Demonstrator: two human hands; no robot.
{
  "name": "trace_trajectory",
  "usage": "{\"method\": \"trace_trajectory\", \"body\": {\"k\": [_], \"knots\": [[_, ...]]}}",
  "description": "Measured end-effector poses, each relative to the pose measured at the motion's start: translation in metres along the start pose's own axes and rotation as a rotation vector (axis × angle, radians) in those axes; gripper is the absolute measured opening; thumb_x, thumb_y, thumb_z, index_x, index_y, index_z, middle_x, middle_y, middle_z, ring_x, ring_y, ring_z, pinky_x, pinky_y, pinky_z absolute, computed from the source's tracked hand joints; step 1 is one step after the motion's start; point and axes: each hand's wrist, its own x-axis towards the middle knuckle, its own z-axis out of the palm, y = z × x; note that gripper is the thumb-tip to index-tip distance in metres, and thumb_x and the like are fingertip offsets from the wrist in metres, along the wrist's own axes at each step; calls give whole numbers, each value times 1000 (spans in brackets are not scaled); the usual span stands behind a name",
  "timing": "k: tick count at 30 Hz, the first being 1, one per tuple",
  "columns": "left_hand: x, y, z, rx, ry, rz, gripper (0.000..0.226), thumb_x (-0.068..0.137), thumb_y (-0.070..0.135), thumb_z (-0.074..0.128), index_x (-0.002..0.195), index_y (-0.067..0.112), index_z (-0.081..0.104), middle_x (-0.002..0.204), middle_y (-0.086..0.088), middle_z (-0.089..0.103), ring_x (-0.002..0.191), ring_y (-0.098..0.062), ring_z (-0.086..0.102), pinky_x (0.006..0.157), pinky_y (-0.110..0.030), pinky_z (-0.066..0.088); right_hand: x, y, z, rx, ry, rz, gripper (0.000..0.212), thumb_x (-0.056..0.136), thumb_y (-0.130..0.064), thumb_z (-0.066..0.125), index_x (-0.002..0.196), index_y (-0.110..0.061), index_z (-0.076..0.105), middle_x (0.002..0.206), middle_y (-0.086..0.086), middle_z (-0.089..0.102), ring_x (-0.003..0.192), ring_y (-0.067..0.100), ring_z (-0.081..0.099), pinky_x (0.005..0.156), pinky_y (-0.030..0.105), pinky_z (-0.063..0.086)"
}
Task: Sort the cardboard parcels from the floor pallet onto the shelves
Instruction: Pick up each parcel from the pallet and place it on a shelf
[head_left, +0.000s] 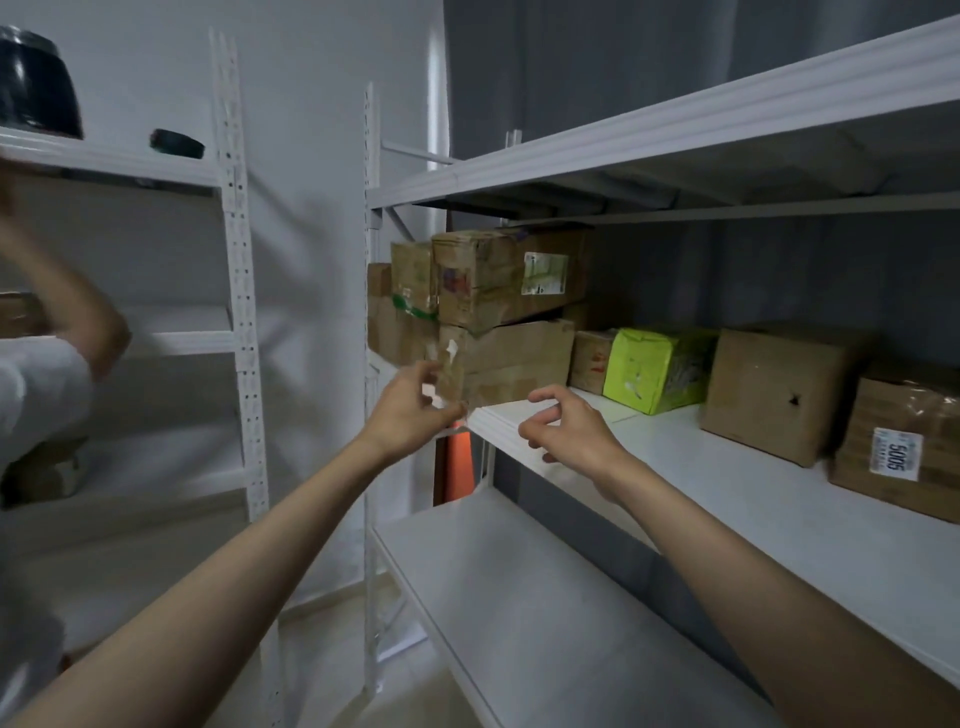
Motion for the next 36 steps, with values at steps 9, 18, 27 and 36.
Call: {"method": "trace_trajectory", "body": {"k": [9,18,27,36], "knots": [[158,-11,-17,28,128,166,88,79,40,82,152,20,35,152,-8,36,137,-25,41,111,-36,33,118,-31,12,185,96,60,56,93,-20,70,142,-20,42,125,11,58,104,26,67,84,39,61],[274,-2,-25,296,171,246,112,66,89,55,154,25,28,147,-16,45,138,-35,36,111,-47,33,193,-82,36,56,204,-48,66,95,-25,67,152,-33,34,154,3,38,135,25,47,107,43,47],[301,1,-3,192,213,287,105,59,85,58,143,23,41,131,-15,48,121,-34,45,98,-43,42,212,-87,49,50,262,-72,71,98,-13,58,157,-31,23,152,5,43,138,26,44,114,49,41],[295,21,14,-99,230,462,92,66,65,72,141,26,38,125,-4,36,114,-22,44,89,-30,36,202,-80,42,84,359,-142,80,96,-2,53,161,-28,14,163,0,27,148,21,34,120,45,35]]}}
